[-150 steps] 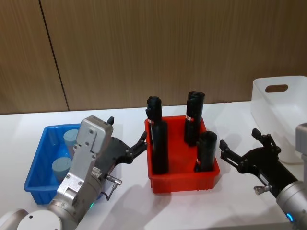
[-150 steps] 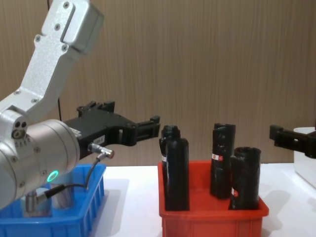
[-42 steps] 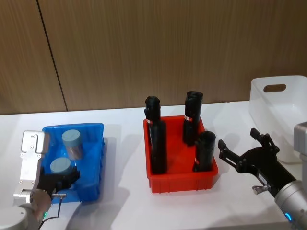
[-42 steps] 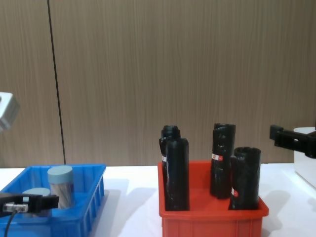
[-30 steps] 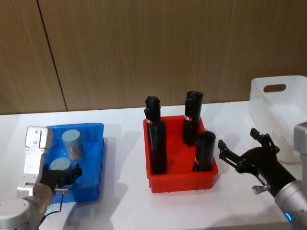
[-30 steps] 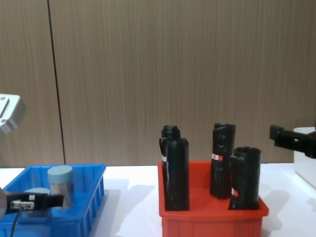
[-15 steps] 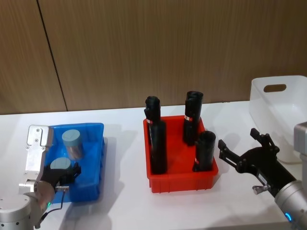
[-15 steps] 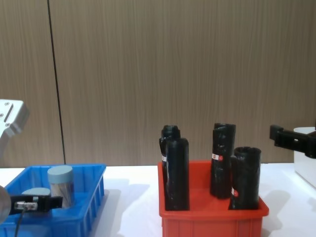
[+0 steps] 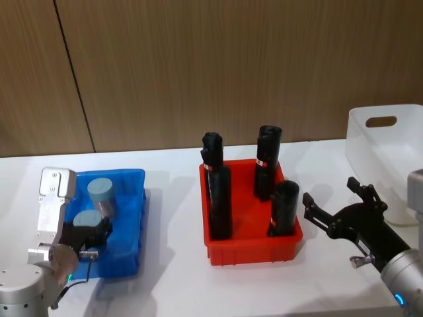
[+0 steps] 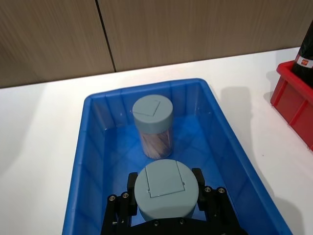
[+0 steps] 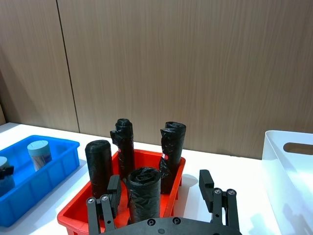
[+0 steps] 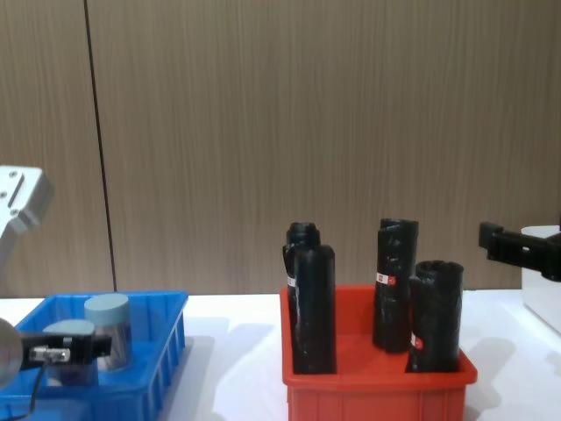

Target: Pick the cotton swabs from the blue box and place them into the white box.

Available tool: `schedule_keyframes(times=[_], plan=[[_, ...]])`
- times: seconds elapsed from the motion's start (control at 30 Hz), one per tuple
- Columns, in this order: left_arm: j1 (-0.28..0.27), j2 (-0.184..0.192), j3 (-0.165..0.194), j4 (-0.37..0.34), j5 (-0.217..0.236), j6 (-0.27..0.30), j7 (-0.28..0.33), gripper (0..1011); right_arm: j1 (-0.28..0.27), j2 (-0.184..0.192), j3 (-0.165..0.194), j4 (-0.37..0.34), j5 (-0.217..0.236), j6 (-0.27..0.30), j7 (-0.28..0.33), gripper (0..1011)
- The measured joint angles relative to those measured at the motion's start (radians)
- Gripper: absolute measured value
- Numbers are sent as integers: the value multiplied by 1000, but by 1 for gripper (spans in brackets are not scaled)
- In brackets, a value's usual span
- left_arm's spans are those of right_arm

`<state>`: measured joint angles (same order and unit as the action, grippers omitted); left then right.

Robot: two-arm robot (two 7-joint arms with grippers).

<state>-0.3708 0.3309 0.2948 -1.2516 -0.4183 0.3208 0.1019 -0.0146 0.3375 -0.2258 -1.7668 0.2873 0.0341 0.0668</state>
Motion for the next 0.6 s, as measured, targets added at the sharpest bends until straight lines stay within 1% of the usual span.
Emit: schedule_keyframes(times=[0.17, 0.27, 0.3, 0.37, 0.47, 0.6], plan=[[11, 7, -1, -39, 18, -12, -5, 660, 0, 0, 0, 0, 0, 0, 0, 1002], [24, 16, -3, -79, 35, -24, -15, 660, 0, 0, 0, 0, 0, 0, 0, 1002], [24, 16, -3, -79, 35, -24, -15, 660, 0, 0, 0, 0, 0, 0, 0, 1002], [34, 24, -4, -115, 47, -31, -30, 660, 0, 0, 0, 0, 0, 0, 0, 1002], [44, 34, -6, -150, 55, -39, -53, 660, 0, 0, 0, 0, 0, 0, 0, 1002], [53, 44, -9, -181, 60, -45, -82, 660, 0, 0, 0, 0, 0, 0, 0, 1002]])
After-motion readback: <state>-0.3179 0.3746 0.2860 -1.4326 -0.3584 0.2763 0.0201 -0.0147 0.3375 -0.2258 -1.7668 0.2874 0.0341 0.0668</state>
